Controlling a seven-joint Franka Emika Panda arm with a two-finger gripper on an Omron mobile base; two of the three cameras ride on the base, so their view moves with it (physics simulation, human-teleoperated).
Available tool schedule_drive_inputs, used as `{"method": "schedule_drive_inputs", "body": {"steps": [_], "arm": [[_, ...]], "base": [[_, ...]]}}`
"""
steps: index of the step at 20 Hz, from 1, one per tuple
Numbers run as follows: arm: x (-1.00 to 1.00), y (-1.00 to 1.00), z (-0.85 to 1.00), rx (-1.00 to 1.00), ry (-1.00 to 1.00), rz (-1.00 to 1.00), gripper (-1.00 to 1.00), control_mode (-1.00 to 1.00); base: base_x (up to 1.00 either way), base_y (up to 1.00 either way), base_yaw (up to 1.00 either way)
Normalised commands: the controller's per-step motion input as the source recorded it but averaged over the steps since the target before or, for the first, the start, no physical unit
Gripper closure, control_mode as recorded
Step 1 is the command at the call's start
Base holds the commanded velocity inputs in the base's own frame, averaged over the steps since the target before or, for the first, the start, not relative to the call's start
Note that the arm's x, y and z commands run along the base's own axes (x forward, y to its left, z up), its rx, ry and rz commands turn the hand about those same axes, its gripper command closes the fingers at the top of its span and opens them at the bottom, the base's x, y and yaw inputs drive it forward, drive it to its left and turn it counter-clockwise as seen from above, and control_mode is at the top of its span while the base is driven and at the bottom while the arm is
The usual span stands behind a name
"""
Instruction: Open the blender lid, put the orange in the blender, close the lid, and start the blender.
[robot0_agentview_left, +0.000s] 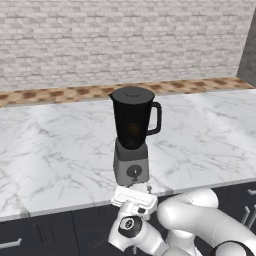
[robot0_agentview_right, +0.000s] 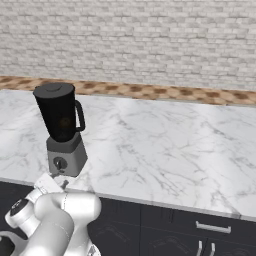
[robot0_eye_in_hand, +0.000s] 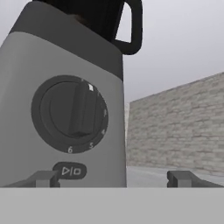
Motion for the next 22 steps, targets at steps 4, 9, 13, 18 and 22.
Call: {"method": "schedule_drive_inputs", "body": {"steps": [4, 9, 13, 18, 22], "arm": [[-0.03, -0.27, 0.0, 0.0, -0.15, 0.02, -1.0, -1.0], [0.0, -0.34, 0.0, 0.0, -0.09, 0.03, -1.0, -1.0], [0.12, -0.31, -0.01, 0.0, -0.07, 0.03, -1.0, -1.0], [0.33, -0.28, 0.0, 0.0, -0.08, 0.07, -1.0, -1.0], [0.56, -0.15, 0.0, 0.0, -0.07, 0.12, -1.0, -1.0]], "base": [[0.0, 0.0, 0.0], [0.0, 0.0, 0.0], [0.0, 0.0, 0.0], [0.0, 0.0, 0.0], [0.0, 0.0, 0.0]]}}
